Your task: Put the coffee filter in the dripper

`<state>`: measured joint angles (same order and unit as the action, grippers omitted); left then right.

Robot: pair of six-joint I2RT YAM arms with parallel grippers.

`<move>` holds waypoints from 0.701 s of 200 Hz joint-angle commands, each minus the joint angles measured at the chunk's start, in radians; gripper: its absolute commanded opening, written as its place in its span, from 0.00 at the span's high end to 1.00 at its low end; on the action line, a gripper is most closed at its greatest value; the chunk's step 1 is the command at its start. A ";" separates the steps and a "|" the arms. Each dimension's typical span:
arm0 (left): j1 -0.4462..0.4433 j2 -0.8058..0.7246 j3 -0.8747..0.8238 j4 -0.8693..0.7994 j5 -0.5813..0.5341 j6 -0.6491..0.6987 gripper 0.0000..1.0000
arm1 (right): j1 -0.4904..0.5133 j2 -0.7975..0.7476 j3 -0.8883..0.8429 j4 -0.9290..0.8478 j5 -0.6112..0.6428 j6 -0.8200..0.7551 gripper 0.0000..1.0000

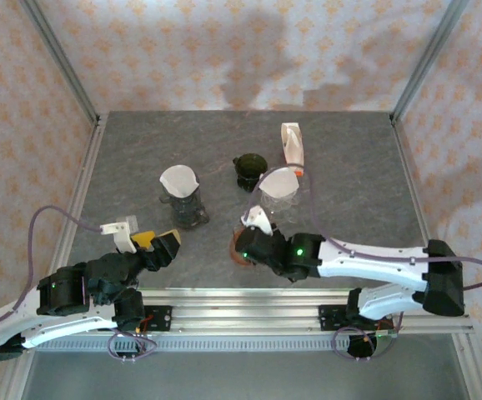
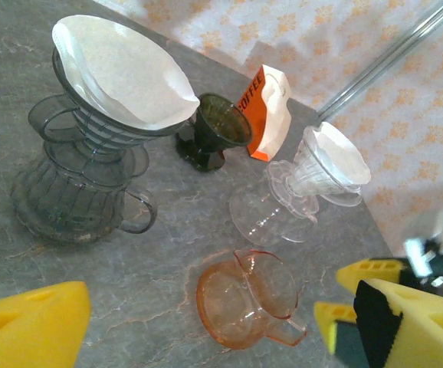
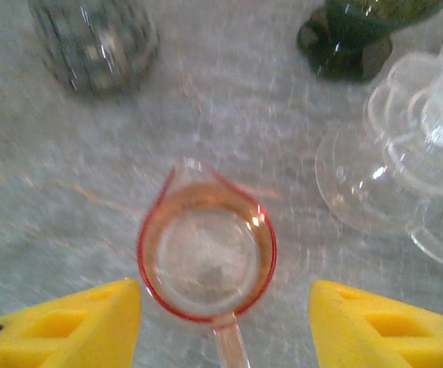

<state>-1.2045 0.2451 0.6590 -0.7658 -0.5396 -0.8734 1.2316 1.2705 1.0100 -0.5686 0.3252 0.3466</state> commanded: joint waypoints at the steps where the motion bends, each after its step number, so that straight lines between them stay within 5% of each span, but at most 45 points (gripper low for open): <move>1: -0.004 0.025 -0.006 0.033 -0.020 -0.009 0.10 | -0.094 -0.044 0.092 -0.014 -0.055 -0.047 0.39; 80: -0.004 0.038 0.008 0.025 -0.018 0.007 0.10 | -0.632 0.197 0.464 -0.103 -0.494 -0.117 0.41; 140: -0.004 0.072 0.024 0.029 -0.009 0.055 0.10 | -0.844 0.563 0.795 -0.216 -0.686 -0.212 0.45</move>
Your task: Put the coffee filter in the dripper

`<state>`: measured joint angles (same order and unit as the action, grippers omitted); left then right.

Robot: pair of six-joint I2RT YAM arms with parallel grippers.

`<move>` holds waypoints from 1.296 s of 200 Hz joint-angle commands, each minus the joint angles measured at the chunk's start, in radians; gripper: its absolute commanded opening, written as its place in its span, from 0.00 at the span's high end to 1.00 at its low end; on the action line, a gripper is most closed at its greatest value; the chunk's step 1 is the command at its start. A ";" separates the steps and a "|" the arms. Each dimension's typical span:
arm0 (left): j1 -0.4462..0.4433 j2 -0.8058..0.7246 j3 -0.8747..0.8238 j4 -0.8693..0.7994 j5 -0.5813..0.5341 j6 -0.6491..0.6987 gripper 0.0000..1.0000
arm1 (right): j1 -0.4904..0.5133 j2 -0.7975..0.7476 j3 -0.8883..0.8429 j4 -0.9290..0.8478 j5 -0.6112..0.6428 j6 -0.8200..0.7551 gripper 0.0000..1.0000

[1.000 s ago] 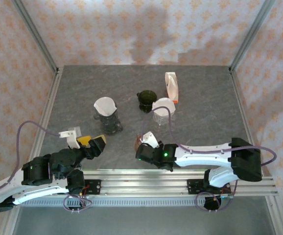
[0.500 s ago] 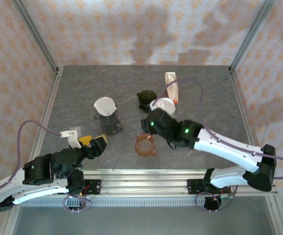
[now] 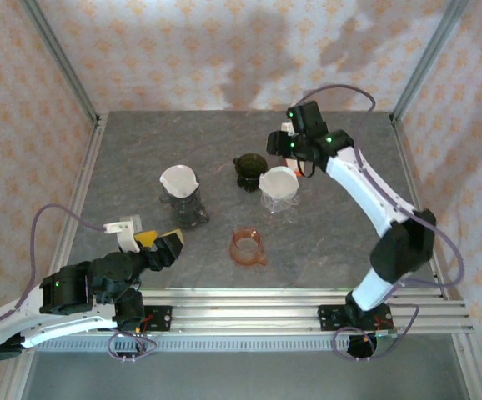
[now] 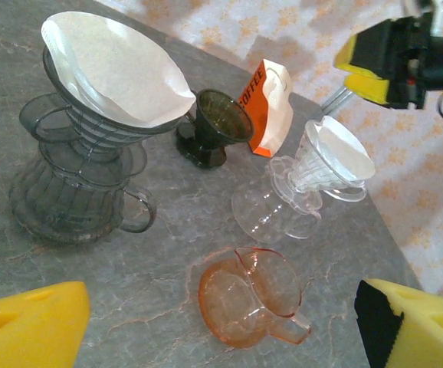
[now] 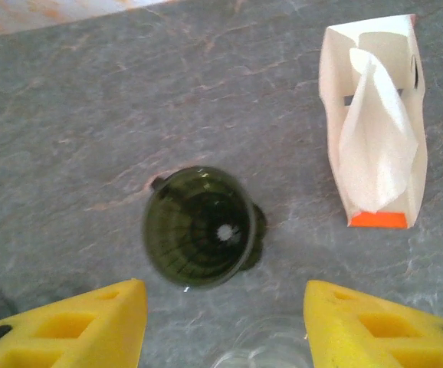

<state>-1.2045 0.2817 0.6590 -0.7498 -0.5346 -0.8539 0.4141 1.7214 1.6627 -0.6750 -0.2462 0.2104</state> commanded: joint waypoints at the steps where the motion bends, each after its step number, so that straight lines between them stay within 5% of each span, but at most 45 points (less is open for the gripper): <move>1: -0.004 0.037 0.025 0.012 -0.015 0.037 0.10 | -0.027 0.118 0.148 -0.113 -0.115 -0.079 0.45; 110: -0.004 0.102 0.059 0.000 -0.045 0.057 0.08 | -0.097 0.627 0.741 -0.369 -0.391 -0.289 0.54; 259: 0.002 0.172 0.054 0.042 -0.057 0.052 0.04 | -0.109 0.799 0.824 -0.440 -0.511 -0.384 0.60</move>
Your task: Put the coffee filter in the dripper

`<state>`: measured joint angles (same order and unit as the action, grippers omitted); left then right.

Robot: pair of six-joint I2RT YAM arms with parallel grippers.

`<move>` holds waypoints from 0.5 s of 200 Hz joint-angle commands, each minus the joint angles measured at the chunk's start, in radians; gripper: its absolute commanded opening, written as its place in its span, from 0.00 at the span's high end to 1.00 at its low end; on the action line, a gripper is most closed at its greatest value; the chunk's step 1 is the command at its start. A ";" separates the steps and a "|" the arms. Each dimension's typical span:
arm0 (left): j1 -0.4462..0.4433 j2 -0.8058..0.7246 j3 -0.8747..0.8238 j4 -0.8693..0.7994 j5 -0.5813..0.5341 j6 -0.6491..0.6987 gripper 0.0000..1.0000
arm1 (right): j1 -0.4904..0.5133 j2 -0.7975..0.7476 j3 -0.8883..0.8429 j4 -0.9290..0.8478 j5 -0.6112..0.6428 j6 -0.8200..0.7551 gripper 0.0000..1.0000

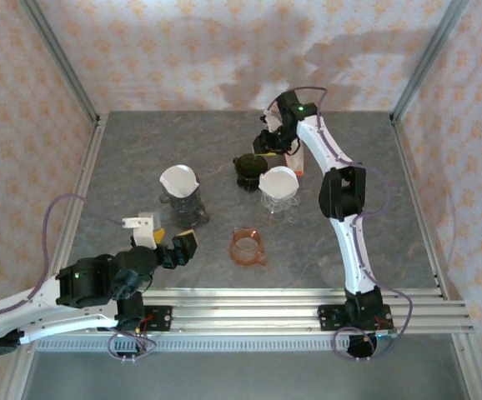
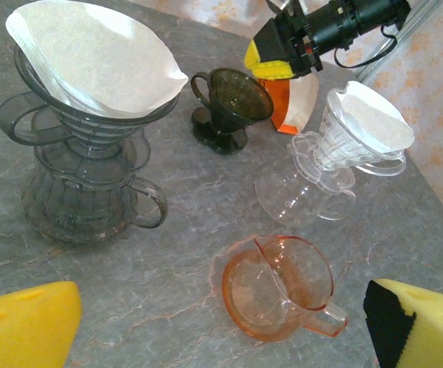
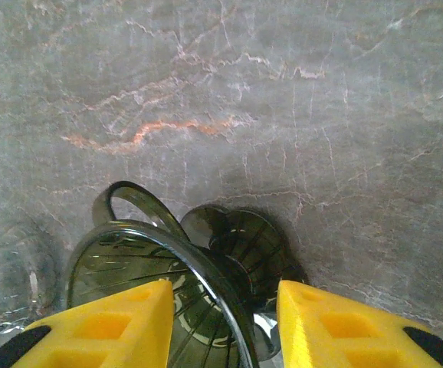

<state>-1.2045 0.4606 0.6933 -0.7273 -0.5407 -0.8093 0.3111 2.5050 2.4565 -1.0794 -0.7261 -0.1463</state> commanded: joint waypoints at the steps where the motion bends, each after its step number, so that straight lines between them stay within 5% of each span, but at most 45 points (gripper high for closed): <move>1: 0.002 -0.007 0.020 0.019 -0.051 0.006 0.04 | -0.006 0.015 0.030 -0.036 -0.032 -0.027 0.60; 100: 0.053 -0.001 -0.002 0.044 0.006 0.002 0.03 | -0.006 0.033 0.005 -0.039 -0.062 -0.037 0.69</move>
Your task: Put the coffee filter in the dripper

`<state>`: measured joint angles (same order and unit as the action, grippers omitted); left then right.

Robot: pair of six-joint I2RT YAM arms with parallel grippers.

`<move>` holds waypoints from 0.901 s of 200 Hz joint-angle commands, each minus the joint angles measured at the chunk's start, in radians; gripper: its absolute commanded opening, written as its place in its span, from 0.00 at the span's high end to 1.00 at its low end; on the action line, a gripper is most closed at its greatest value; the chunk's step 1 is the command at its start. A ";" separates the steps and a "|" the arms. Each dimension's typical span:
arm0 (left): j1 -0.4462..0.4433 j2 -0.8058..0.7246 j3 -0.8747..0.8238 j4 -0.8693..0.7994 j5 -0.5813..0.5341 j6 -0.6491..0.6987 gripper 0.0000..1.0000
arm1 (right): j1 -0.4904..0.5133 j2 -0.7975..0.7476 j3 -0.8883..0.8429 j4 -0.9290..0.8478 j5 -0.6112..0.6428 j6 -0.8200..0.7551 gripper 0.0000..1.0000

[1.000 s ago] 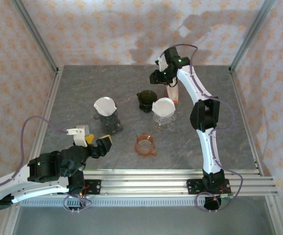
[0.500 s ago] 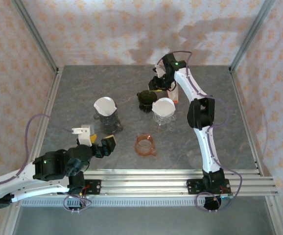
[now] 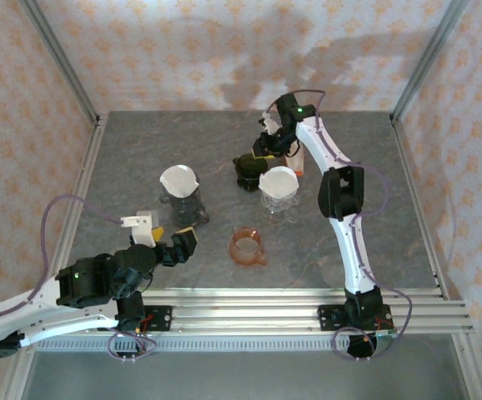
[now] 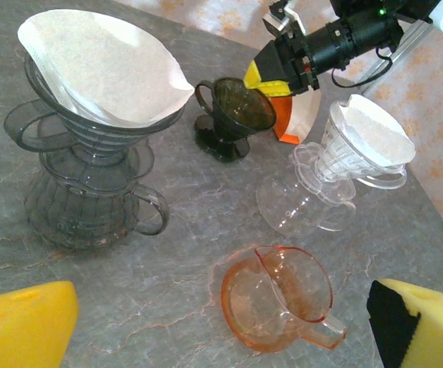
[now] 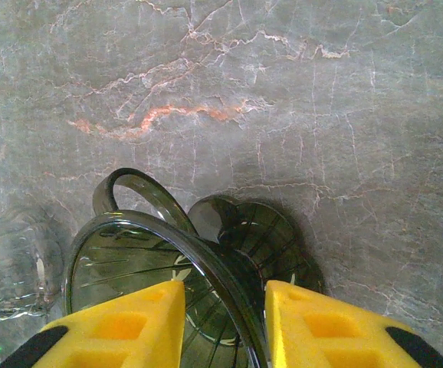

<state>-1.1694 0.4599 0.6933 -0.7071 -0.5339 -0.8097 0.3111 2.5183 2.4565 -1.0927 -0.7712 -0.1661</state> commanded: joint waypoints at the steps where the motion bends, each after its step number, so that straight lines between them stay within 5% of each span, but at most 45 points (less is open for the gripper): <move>1: 0.018 -0.001 -0.002 0.024 0.000 0.002 0.02 | -0.006 0.020 0.005 -0.025 -0.019 -0.017 0.70; 72: 0.063 -0.003 -0.017 0.038 0.052 -0.006 0.03 | -0.004 0.016 -0.005 -0.030 -0.019 -0.024 0.75; 180: 0.079 -0.003 -0.015 0.040 0.074 -0.009 0.03 | -0.005 -0.024 -0.030 0.031 -0.028 0.029 1.00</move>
<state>-1.0966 0.4599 0.6910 -0.6830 -0.4564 -0.8131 0.3111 2.5187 2.4546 -1.0912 -0.7937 -0.1635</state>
